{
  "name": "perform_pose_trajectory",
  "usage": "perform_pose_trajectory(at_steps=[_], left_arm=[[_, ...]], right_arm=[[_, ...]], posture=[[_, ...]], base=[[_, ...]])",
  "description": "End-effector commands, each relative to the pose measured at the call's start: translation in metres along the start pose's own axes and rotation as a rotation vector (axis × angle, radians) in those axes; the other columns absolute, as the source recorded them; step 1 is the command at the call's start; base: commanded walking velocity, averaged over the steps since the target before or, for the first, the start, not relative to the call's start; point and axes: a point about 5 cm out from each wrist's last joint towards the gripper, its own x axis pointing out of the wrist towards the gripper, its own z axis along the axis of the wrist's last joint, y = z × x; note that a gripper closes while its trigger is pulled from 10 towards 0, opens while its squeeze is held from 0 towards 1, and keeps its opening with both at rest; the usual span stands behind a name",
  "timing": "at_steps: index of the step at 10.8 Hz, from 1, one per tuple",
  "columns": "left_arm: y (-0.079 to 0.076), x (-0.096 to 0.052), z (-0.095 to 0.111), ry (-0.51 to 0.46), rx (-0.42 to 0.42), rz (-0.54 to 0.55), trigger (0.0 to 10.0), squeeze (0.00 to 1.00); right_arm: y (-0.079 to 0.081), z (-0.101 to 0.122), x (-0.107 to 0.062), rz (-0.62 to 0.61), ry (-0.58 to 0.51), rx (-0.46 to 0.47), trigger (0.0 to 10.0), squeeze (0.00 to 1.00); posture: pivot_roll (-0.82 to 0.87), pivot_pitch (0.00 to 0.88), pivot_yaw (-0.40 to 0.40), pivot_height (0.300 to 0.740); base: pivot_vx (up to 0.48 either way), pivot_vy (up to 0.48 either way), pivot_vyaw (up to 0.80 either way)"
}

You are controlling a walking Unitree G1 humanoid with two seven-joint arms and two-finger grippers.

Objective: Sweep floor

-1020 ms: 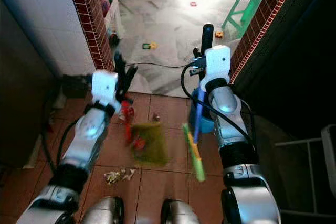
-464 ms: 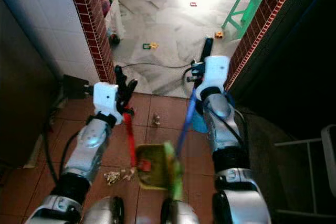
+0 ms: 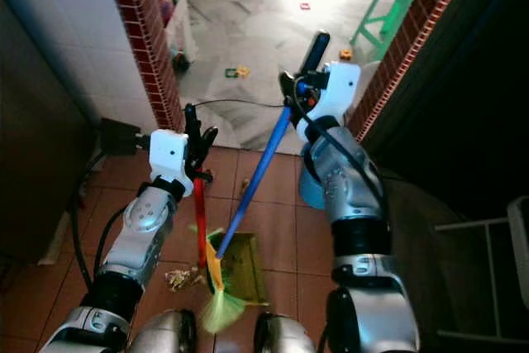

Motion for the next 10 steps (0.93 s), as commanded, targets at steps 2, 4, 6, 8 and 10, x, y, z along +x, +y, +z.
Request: perform_pose_trajectory(at_steps=[2, 4, 6, 8, 10], left_arm=[[-0.008, 0.007, 0.013, -0.064, -0.026, -0.008, 10.0, 0.00], [-0.007, 0.006, 0.011, -0.055, -0.021, -0.007, 10.0, 0.00], [-0.007, 0.007, 0.010, -0.052, -0.017, -0.007, 10.0, 0.00], [-0.006, 0.007, 0.009, -0.046, -0.010, 0.004, 10.0, 0.00], [-0.002, 0.005, 0.009, -0.051, 0.012, 0.007, 10.0, 0.00]], right_arm=[[0.012, 0.025, 0.002, 0.121, -0.096, -0.149, 10.0, 0.00], [0.016, 0.051, 0.004, 0.165, -0.166, -0.237, 10.0, 0.00], [0.018, 0.072, 0.007, 0.191, -0.225, -0.256, 10.0, 0.00], [0.018, 0.086, 0.008, 0.199, -0.267, -0.322, 10.0, 0.00], [0.015, 0.086, 0.005, 0.194, -0.278, -0.408, 10.0, 0.00]], posture=[[0.00, 0.098, -0.062, 0.740], [0.00, 0.098, -0.062, 0.740], [-0.01, 0.098, -0.064, 0.740], [-0.01, 0.098, -0.065, 0.740], [-0.01, 0.097, -0.065, 0.740]], base=[[0.000, 0.000, 0.00], [0.000, 0.000, 0.00], [0.000, 0.000, 0.00], [0.000, 0.000, 0.00], [0.000, 0.000, 0.00]])
